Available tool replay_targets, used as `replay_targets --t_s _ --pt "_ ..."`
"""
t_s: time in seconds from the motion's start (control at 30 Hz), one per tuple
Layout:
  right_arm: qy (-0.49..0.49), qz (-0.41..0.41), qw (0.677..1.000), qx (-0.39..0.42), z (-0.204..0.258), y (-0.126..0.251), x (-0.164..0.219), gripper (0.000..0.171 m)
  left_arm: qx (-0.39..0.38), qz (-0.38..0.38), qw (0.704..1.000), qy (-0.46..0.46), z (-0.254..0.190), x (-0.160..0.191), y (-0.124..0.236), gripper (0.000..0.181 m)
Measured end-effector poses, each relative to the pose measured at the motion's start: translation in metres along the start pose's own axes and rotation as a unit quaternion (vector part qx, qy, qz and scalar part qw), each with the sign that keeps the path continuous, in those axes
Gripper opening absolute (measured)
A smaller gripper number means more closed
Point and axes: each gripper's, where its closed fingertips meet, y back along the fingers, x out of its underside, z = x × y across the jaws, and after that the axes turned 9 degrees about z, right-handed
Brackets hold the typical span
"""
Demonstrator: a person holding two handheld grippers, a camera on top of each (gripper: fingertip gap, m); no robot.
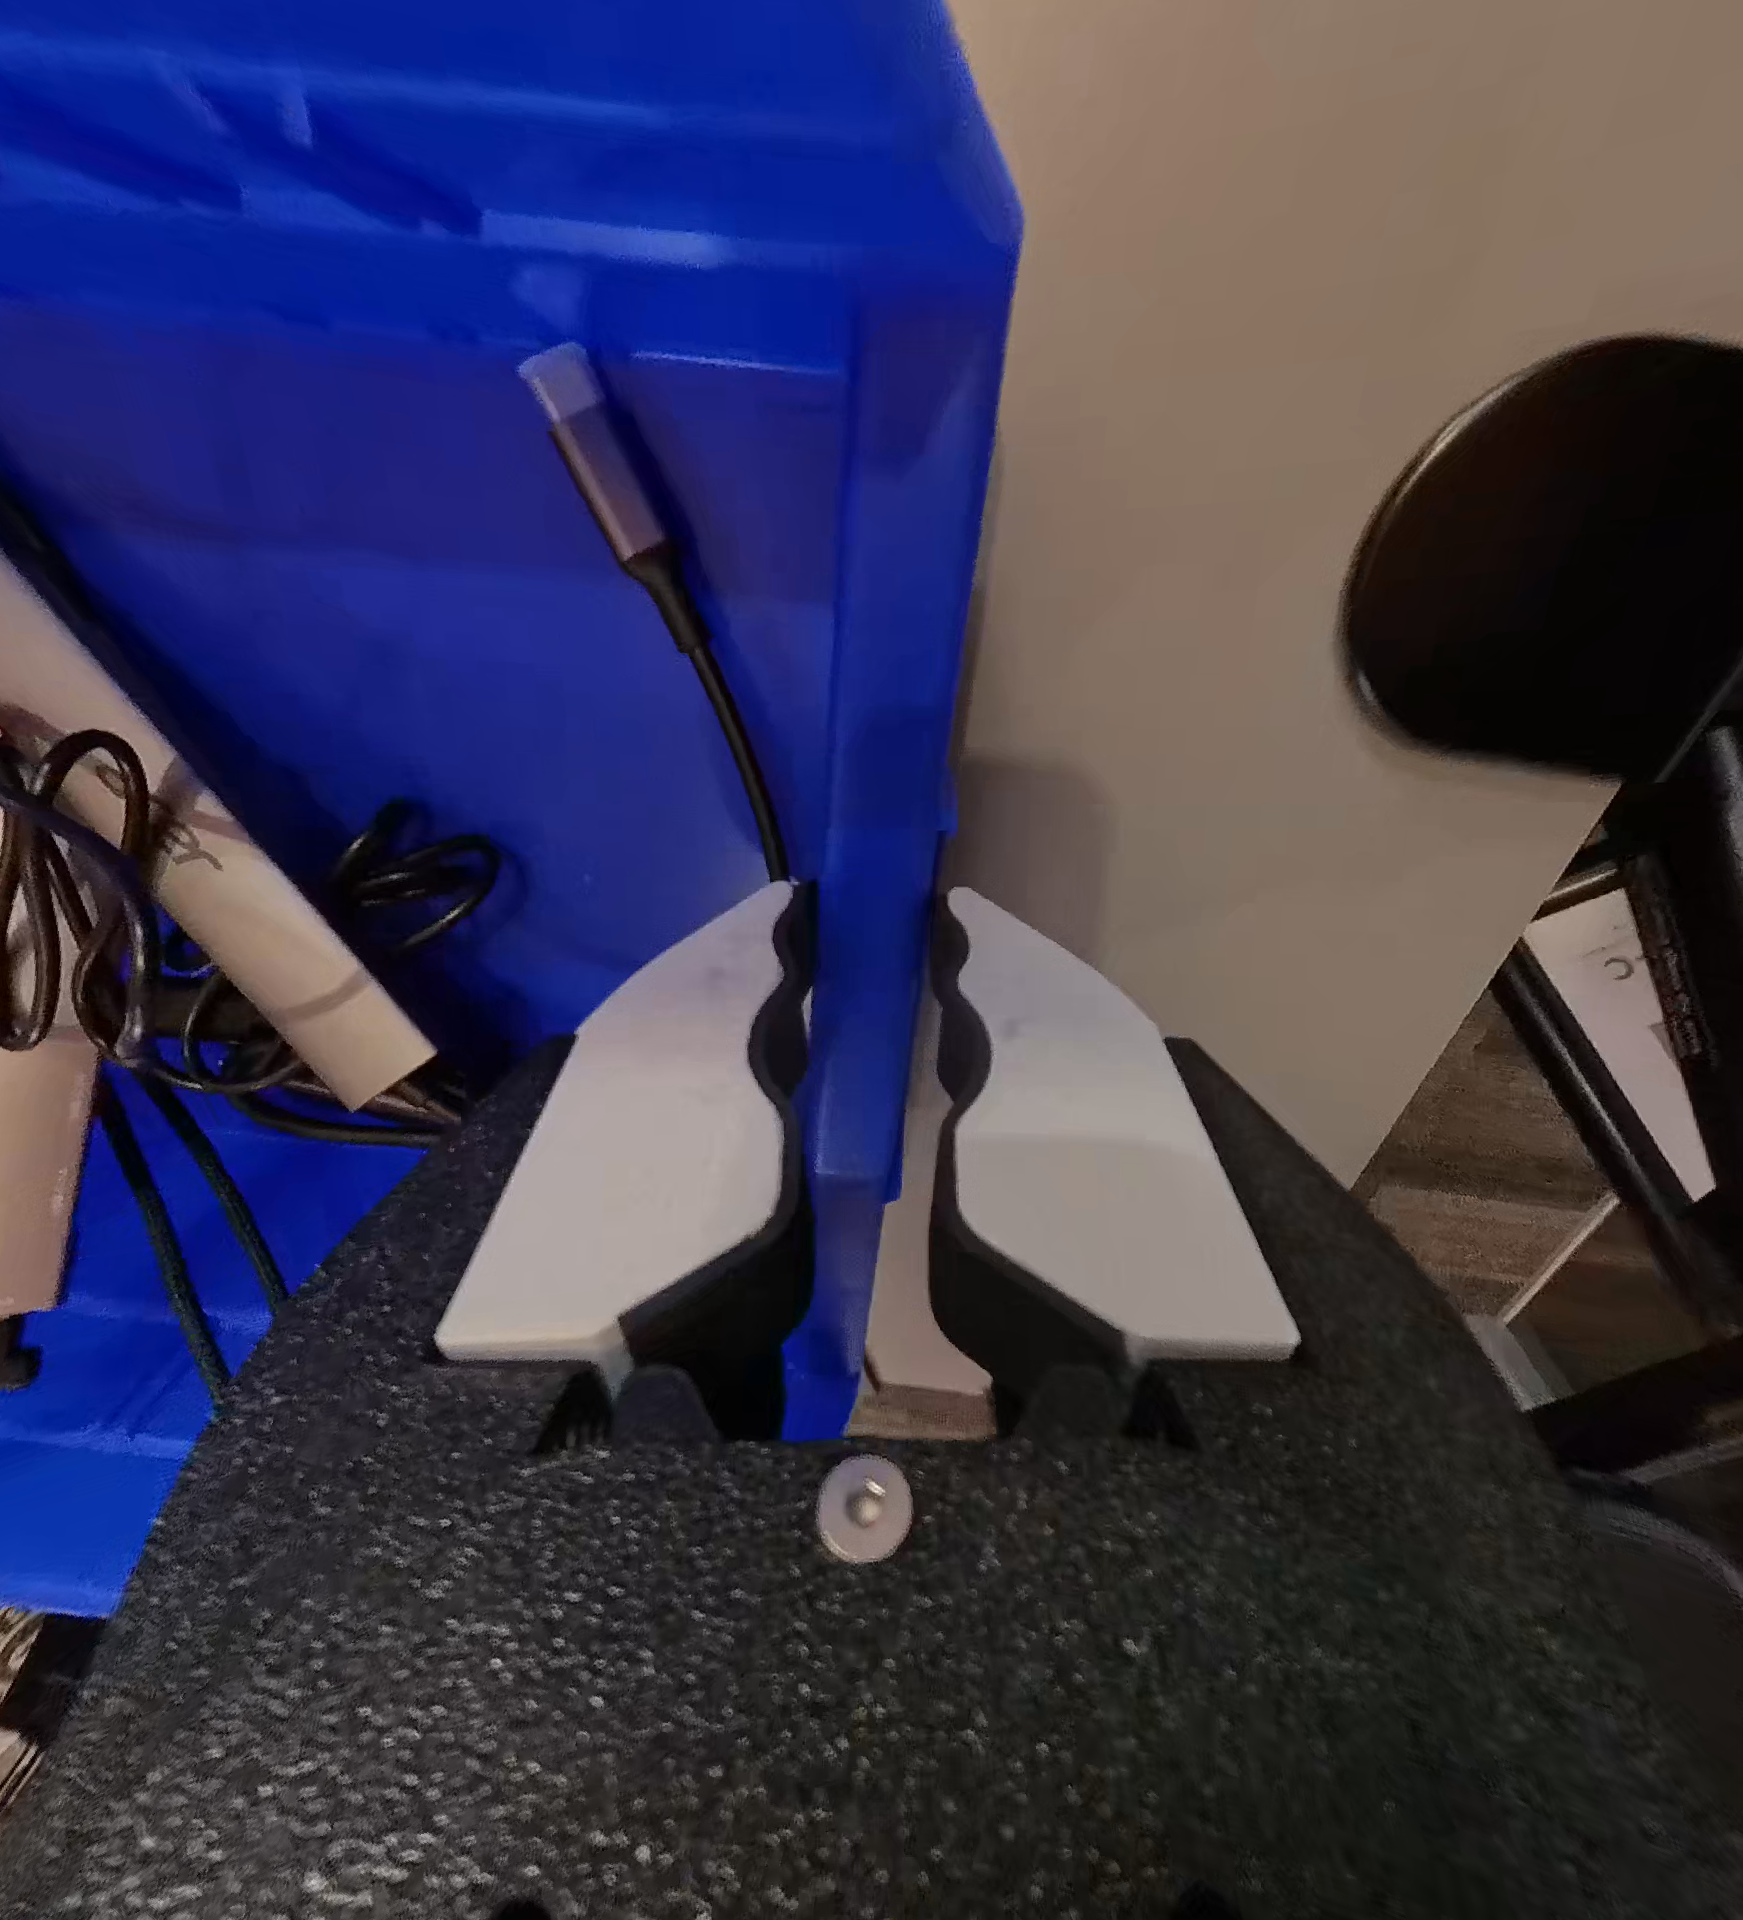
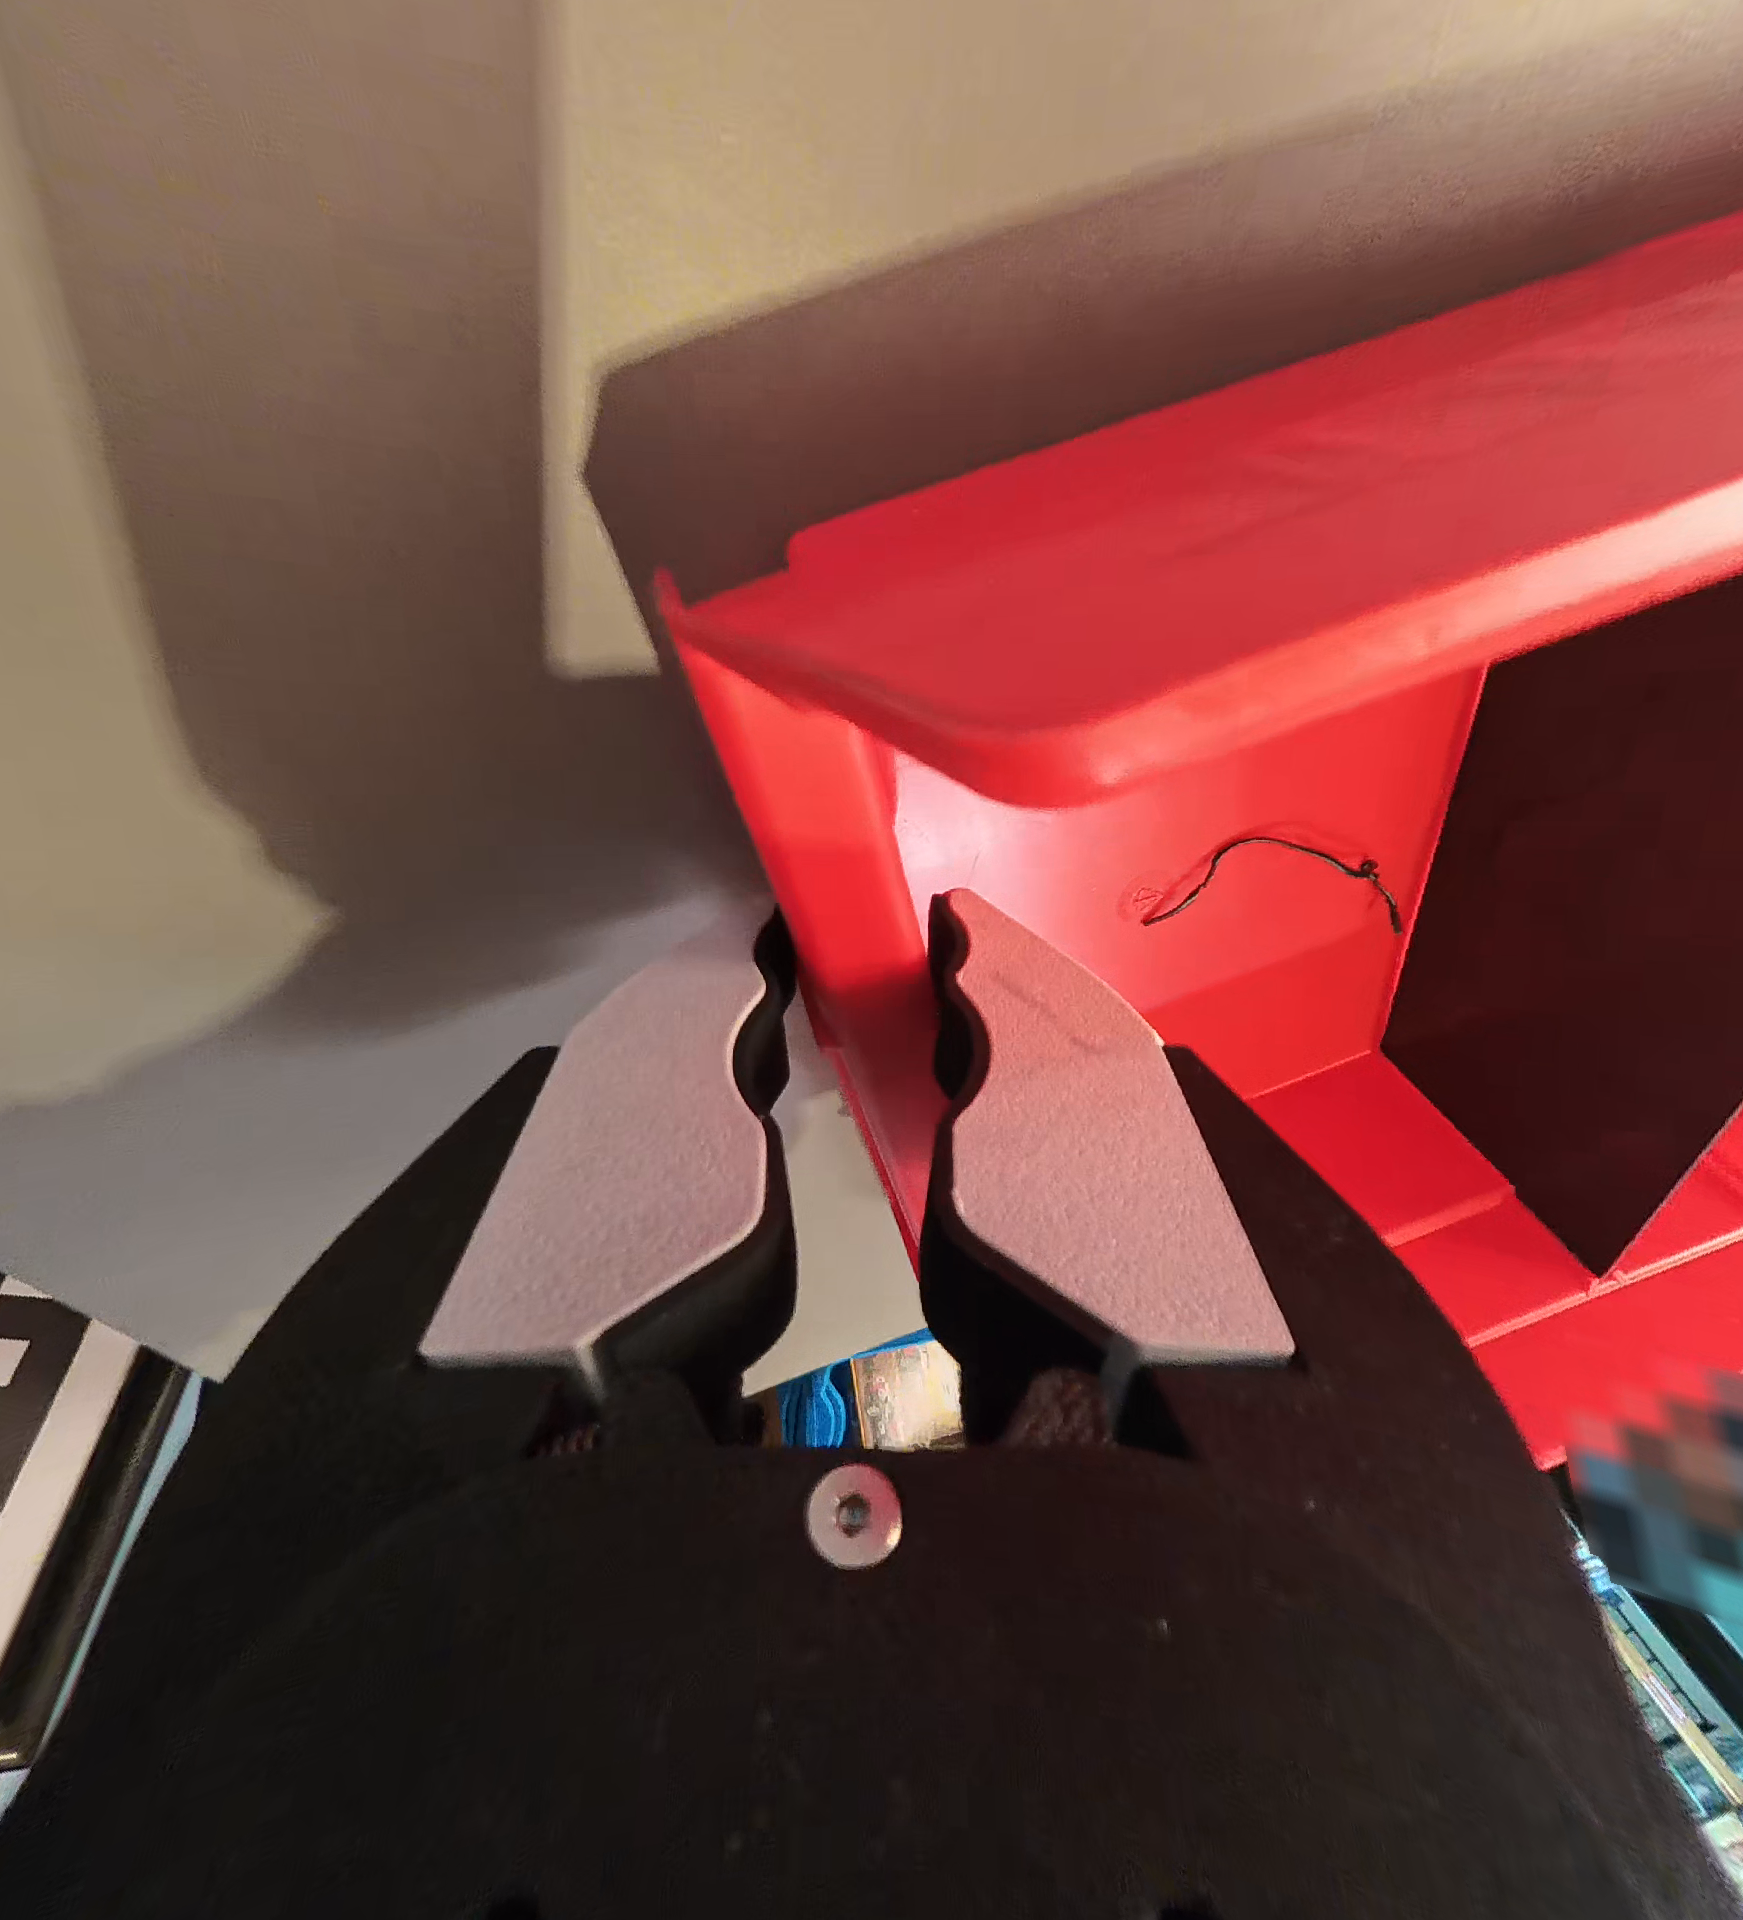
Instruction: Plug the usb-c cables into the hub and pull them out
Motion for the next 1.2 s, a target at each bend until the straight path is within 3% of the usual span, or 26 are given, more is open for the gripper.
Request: replay_targets --t_s 0.2,0.83,1.0,1.2 --pt "0.018 0.020 1.000 0.001 0.001 -0.003 0.013 0.025 -0.012 0.051 0.999 0.010 0.006 0.038 -0.005 0.022" --pt "-0.019 0.017 1.000 0.013 -0.009 -0.004 0.017 0.027 -0.043 0.031 0.997 0.051 0.030 0.043 -0.007 0.024" --pt "-0.054 -0.015 0.998 0.019 -0.001 0.018 0.018 0.043 -0.068 0.025 0.996 0.056 0.028 0.042 -0.002 0.028" --pt "-0.078 -0.076 0.994 0.010 0.028 0.062 -0.001 0.042 -0.103 -0.047 0.988 0.104 0.032 0.023 0.045 0.041"
